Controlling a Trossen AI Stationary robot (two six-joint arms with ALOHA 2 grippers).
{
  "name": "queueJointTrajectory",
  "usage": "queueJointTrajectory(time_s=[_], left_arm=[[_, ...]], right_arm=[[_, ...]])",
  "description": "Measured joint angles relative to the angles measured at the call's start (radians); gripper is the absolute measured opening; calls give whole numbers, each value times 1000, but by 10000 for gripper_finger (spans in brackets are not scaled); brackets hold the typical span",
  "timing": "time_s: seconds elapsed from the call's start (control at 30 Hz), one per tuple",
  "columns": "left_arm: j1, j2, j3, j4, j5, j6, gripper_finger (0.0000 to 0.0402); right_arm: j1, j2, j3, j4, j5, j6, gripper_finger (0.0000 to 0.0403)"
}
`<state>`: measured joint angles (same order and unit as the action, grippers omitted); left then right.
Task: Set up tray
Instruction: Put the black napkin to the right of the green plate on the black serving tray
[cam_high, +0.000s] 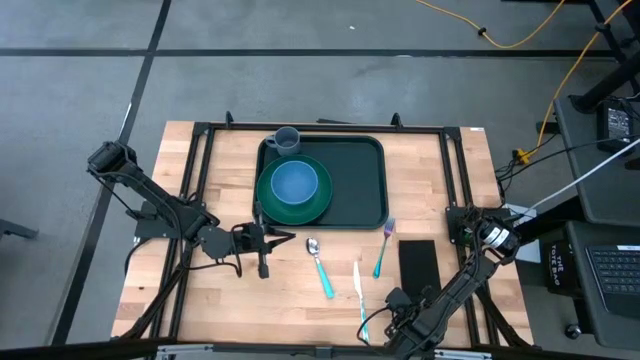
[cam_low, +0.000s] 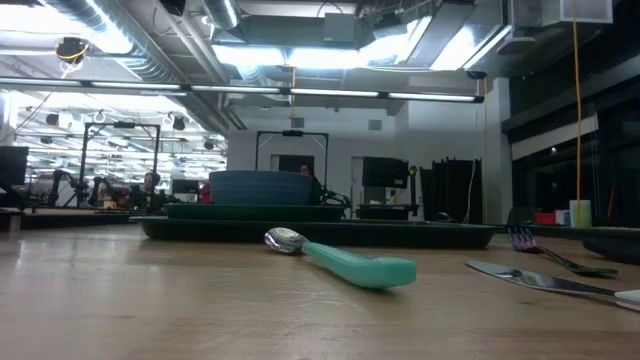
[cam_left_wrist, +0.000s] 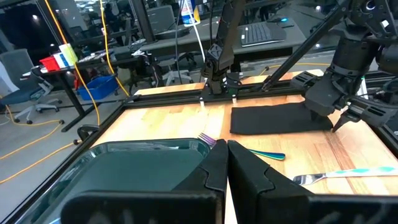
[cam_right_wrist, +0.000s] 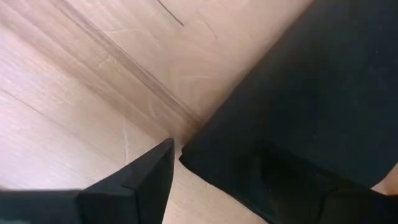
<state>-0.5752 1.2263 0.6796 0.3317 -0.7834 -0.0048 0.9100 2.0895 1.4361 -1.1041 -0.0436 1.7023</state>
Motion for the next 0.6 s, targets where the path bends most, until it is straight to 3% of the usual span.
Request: queueJointTrajectory(time_s=[0.27, 0.6], left_arm=[[0, 0, 0, 0, 0, 0, 6], [0, 0, 0, 0, 0, 0, 6]], right_arm=[[1, 3, 8, -39, -10, 0, 230], [2, 5, 6, -51, -13, -1, 190]])
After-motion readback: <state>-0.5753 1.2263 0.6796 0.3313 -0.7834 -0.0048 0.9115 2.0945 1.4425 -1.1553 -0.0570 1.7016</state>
